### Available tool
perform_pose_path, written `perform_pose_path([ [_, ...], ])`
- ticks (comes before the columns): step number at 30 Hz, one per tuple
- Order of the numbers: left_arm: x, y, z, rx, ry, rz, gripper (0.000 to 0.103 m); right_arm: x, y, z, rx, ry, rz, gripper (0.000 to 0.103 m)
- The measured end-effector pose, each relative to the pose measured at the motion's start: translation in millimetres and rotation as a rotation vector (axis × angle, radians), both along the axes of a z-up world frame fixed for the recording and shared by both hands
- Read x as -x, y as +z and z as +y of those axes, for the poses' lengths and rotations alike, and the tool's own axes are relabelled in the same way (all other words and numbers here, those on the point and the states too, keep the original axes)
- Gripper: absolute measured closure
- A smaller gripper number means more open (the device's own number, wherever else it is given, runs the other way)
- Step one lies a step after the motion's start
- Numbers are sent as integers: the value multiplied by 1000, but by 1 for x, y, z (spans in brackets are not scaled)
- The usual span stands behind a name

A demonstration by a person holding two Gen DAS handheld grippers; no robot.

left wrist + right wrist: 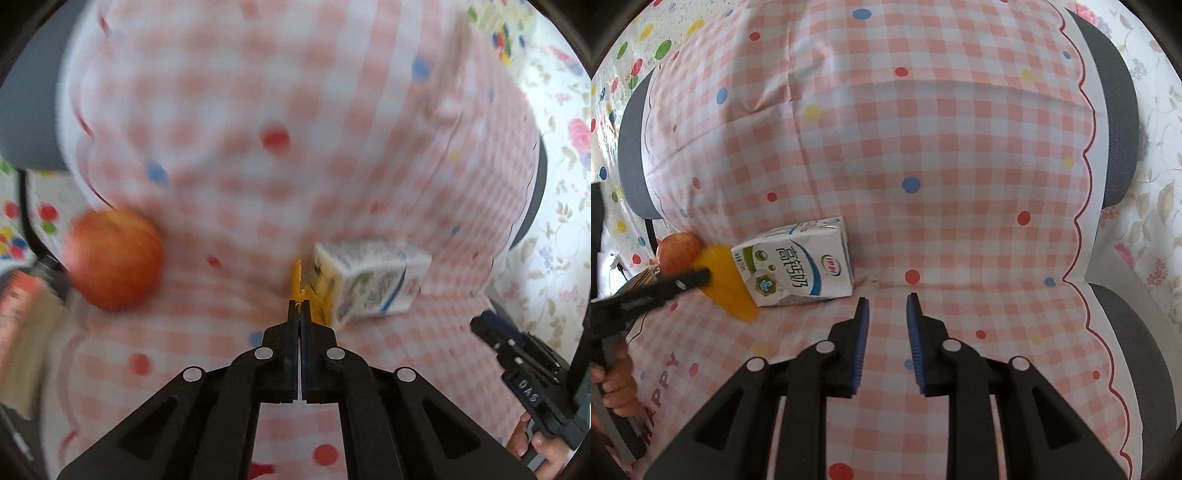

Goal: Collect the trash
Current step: 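Grasp the orange peel with the left gripper, then grasp the white milk carton with the right gripper while the left holds the peel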

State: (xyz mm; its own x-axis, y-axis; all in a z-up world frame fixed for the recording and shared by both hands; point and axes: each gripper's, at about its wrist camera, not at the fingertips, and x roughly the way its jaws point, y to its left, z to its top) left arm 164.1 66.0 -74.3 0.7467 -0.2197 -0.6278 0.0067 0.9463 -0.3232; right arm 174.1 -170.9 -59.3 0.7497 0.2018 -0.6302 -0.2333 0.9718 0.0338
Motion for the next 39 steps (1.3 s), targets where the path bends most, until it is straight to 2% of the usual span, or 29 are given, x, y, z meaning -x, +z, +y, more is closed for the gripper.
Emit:
perform_pose_path([
  [1, 5, 6, 4, 3, 10, -36, 102, -1, 2, 3, -1, 8, 1, 70],
  [4, 16, 20, 12, -10, 62, -124, 102, -3, 7, 12, -8, 27, 5, 63],
  [5, 18, 23, 12, -36, 94, -143, 102, -6, 8, 16, -10, 36, 10, 62],
  [7, 19, 24, 17, -69, 132, -157, 102, -10, 8, 27, -4, 61, 26, 49],
  [13, 18, 18, 42, -30, 162, -122, 102, -23, 0, 77, 24, 100, 62, 37],
  [18, 18, 15, 47, -22, 174, -119, 102, -33, -9, 120, 90, 78, 82, 37],
  [20, 16, 12, 49, -8, 172, -110, 102, -40, -11, 132, 78, 57, 100, 40],
  [25, 15, 8, 53, 10, 164, -102, 102, -54, -14, 146, 121, -38, 108, 51],
  [27, 15, 7, 55, 22, 155, -100, 102, -54, -13, 142, 135, -52, 107, 55],
  [30, 14, 7, 53, 43, 121, -102, 102, -41, -4, 125, 142, -44, 97, 55],
  [35, 14, 8, 33, 64, -1, -110, 102, -10, 14, 86, 172, -67, 65, 55],
  [39, 14, 8, 15, 48, -67, -113, 102, 6, 17, 52, 178, -112, 84, 55],
])
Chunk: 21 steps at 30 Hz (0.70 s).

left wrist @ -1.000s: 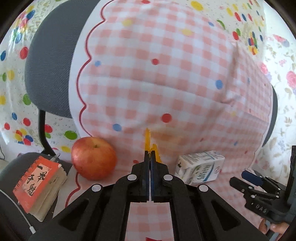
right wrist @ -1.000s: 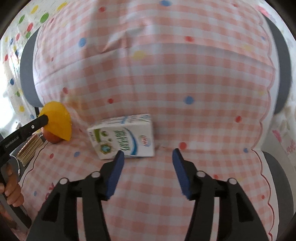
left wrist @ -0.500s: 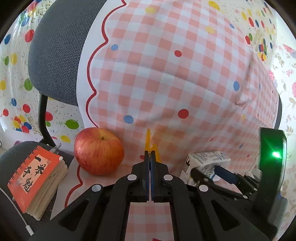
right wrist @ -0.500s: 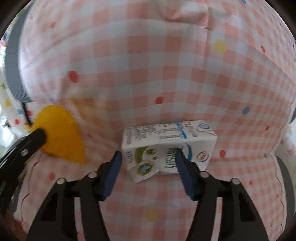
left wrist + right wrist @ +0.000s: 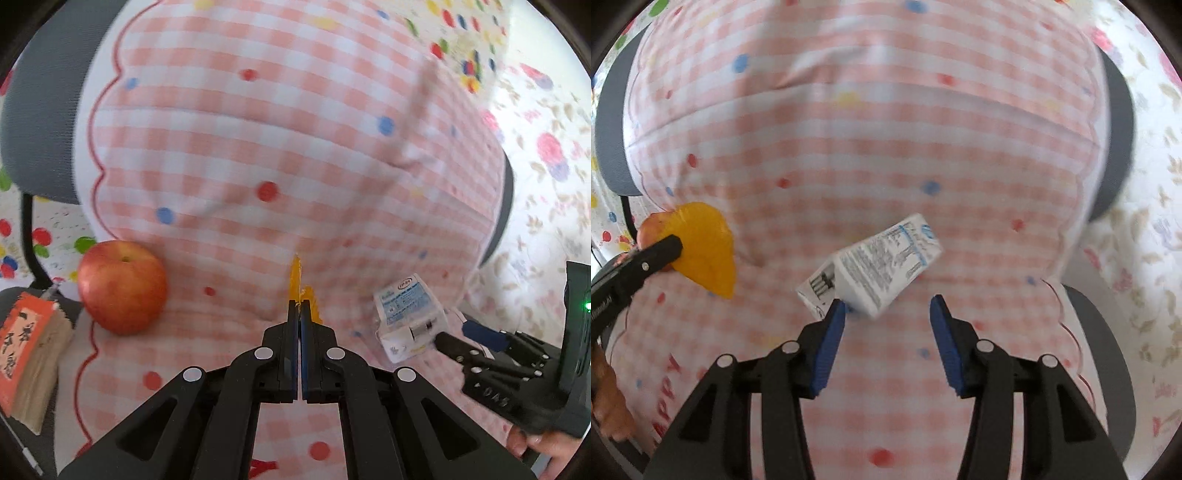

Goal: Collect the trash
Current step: 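Grasp the white milk carton with the right gripper while the left holds the peel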

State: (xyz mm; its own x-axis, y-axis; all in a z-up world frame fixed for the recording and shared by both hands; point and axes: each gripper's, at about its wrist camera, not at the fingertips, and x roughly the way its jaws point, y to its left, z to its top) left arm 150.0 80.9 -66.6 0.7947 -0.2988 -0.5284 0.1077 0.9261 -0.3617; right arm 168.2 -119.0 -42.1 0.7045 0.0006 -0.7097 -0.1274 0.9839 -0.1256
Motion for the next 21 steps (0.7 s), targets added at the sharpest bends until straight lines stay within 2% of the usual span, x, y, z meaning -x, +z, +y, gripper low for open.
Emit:
perform_pose_path([
  [3, 0, -1, -9, -10, -28, -2, 102, 10, -4, -22, -35, -19, 16, 55],
  [6, 1, -1, -15, -22, -42, -1, 102, 16, -5, -32, -103, -12, 26, 40],
  [8, 0, -2, -16, -24, -44, 3, 102, 16, -9, -32, -110, 0, 23, 34],
  [10, -1, -3, -17, -27, -45, 5, 102, 12, -13, -30, -110, -7, 18, 23],
  [13, -2, -3, -16, -26, -47, 7, 102, 3, -22, -27, -121, -25, 19, 18],
  [20, -4, -4, -14, -25, -47, 11, 102, -21, -31, -18, -107, -115, 31, 16],
  [21, -4, -4, -14, -25, -48, 10, 102, -22, -32, -18, -107, -124, 33, 19],
])
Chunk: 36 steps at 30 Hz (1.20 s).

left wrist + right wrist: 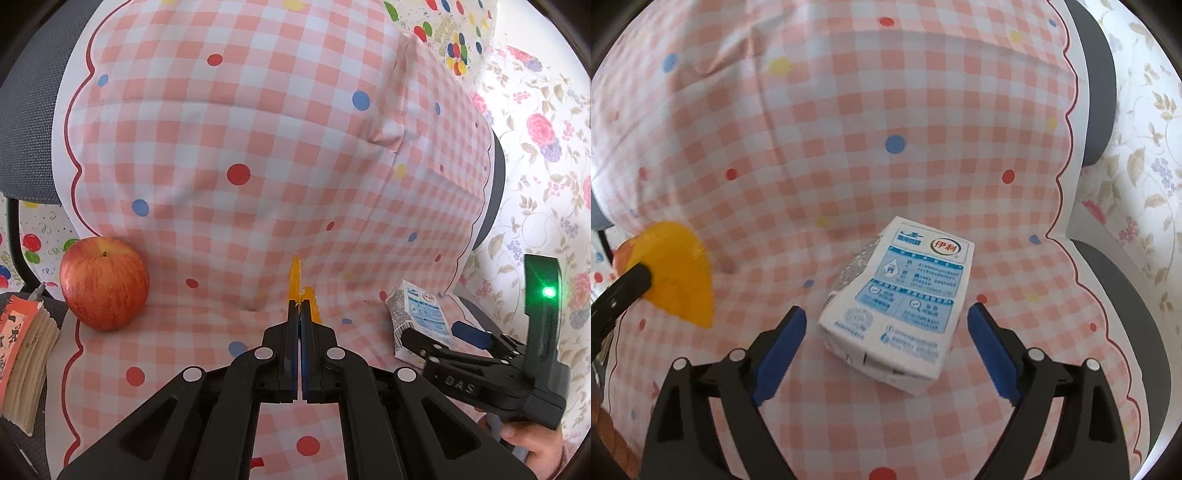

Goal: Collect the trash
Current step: 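Grasp the white milk carton with the right gripper while the left holds the peel, then carry the carton and peel to the pink bin and open both grippers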

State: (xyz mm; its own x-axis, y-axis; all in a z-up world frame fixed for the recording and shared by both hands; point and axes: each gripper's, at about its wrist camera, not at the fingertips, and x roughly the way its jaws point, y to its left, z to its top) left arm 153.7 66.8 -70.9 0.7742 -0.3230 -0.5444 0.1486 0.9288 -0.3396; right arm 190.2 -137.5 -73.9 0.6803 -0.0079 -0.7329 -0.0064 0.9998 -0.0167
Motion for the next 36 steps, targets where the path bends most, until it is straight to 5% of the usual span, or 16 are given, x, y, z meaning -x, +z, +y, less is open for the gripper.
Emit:
perform_pose_path([
  [1, 0, 0, 0, -2, 1, 0, 102, -1, -1, -1, -5, -5, 5, 26],
  [8, 1, 0, -4, -22, -15, -12, 102, 26, 8, -10, 37, 42, -38, 27],
  [14, 12, 7, -23, -55, -68, -37, 102, 76, 30, -41, -29, 95, -91, 27],
  [36, 196, 40, -155, -170, -317, -70, 102, 258, 42, -140, -105, 76, -159, 27],
])
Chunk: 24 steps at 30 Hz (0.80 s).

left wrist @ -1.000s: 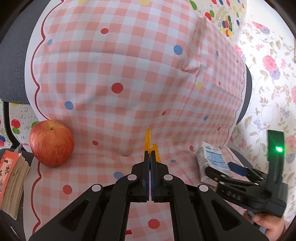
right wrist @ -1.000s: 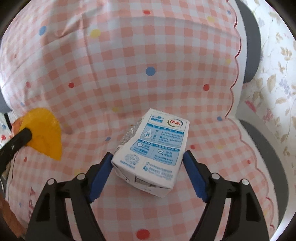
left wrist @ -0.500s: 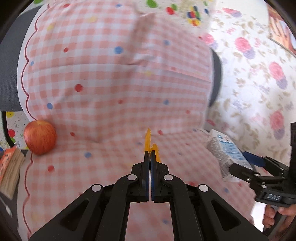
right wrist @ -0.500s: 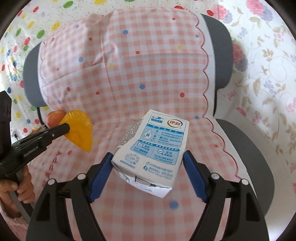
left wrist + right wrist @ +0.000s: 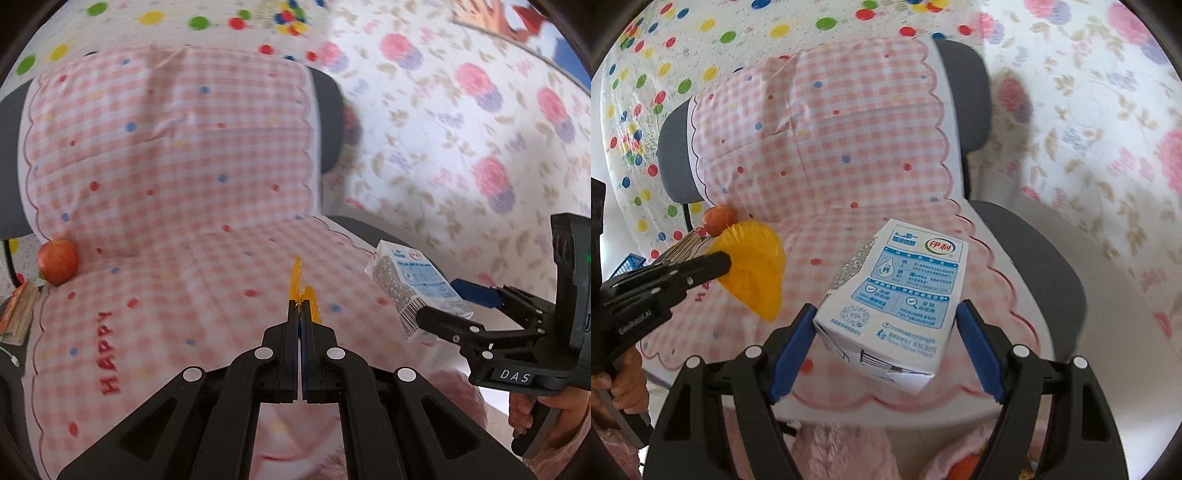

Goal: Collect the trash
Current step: 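Carry the carton and peel to the pink bin and open both grippers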

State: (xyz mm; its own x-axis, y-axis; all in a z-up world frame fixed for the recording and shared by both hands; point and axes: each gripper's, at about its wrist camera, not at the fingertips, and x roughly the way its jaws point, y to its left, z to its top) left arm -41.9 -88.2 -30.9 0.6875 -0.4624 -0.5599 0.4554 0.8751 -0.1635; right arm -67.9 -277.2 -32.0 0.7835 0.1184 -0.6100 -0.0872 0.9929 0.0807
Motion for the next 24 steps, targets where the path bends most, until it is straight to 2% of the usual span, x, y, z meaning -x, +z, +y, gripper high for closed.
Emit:
perform_pose_path([
  [9, 46, -12, -63, 1, -205, 29, 102, 73, -2, -42, 34, -107, -10, 27],
  [17, 80, -32, -132, -43, -386, 60, 102, 130, -18, -77, 48, -209, 35, 27],
  [24, 84, -54, -177, -53, -495, 144, 102, 156, -46, -114, 21, -307, 113, 27],
])
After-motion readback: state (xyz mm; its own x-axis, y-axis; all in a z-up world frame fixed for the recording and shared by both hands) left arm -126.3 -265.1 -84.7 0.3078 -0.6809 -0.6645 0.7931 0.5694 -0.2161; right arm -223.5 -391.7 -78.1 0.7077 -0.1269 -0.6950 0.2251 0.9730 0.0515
